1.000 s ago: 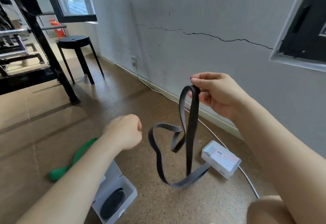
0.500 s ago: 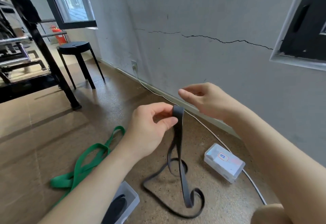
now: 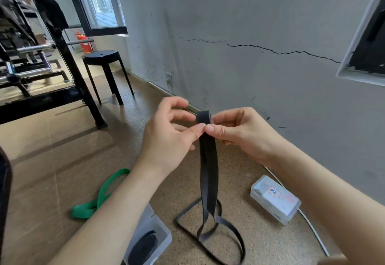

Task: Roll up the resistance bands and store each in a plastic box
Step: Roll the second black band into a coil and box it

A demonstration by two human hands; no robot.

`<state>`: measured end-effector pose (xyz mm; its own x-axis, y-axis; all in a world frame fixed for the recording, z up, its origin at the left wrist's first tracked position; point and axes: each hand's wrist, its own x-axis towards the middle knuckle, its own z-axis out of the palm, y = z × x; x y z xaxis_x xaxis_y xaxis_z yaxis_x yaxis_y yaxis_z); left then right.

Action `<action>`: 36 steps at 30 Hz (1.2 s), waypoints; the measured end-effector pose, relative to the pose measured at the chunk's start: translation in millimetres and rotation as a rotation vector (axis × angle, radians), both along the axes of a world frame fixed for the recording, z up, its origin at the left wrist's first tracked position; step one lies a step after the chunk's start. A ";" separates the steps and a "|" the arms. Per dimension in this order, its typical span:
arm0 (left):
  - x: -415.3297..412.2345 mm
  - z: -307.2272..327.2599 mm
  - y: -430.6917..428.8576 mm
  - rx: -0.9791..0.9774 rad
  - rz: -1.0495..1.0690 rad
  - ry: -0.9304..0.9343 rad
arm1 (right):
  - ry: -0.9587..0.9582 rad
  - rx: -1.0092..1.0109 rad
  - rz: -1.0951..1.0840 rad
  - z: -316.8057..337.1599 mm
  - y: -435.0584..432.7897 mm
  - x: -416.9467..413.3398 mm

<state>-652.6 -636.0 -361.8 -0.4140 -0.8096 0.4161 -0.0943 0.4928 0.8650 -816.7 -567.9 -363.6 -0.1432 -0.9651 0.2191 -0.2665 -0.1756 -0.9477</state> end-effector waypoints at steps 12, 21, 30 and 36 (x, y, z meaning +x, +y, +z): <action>6.3 7.3 -7.5 0.107 -0.047 0.257 | 0.053 0.379 0.294 -17.0 -5.3 1.9; 10.7 5.4 -13.4 -0.108 -0.008 0.187 | 0.352 0.248 0.159 -8.2 -4.9 10.4; 11.7 10.1 -12.2 -0.116 -0.005 0.238 | 0.056 0.200 0.038 -4.6 -7.3 12.9; 10.4 8.0 -7.6 -0.047 -0.048 0.243 | 0.149 0.298 0.081 -14.1 -9.3 13.3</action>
